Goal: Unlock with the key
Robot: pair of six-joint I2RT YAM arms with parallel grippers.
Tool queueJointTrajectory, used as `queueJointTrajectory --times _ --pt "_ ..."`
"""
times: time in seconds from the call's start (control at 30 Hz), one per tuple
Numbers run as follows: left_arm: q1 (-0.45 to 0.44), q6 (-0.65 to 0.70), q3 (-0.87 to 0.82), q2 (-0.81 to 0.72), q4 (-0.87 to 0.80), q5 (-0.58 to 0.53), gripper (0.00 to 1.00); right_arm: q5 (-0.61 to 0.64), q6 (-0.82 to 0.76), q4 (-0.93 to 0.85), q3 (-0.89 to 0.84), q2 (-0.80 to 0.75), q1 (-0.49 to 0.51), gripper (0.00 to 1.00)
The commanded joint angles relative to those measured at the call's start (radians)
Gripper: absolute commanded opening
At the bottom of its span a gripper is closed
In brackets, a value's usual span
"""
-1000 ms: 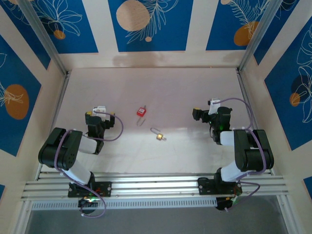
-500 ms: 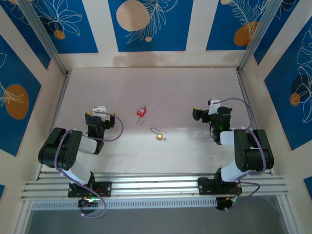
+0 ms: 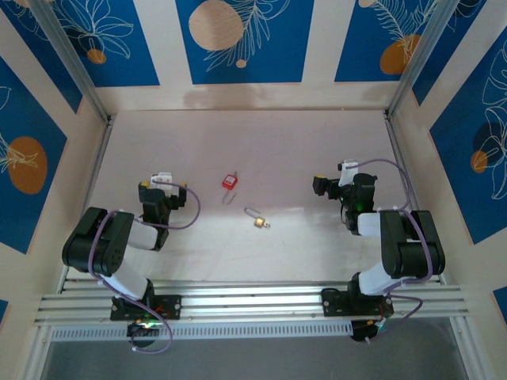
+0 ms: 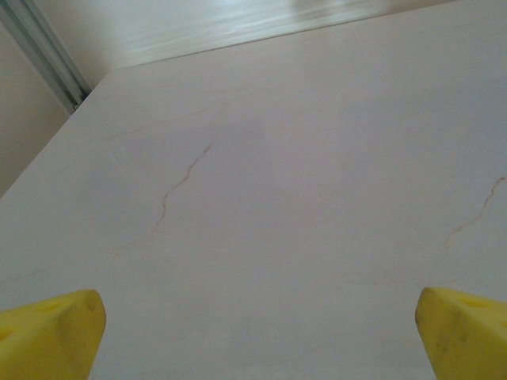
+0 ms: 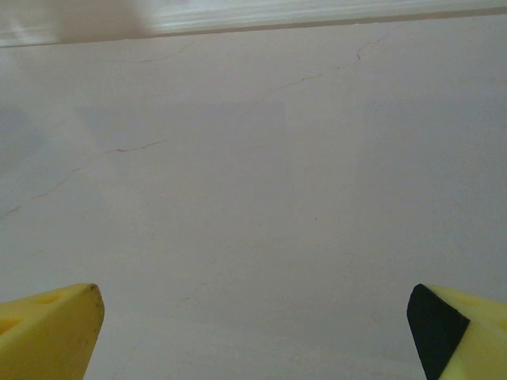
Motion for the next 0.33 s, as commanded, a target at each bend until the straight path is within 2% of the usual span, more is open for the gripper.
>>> queueJointTrajectory --times 0.0,0.3 --pt "0.018 -0.016 0.028 -0.021 -0.018 -0.002 1.0 0.011 0.003 0.005 0.007 0.007 0.007 0.99" --pt "0.029 -0.024 0.031 -0.023 -0.028 0.012 1.0 0.011 0.003 0.006 0.007 0.006 0.008 0.99"
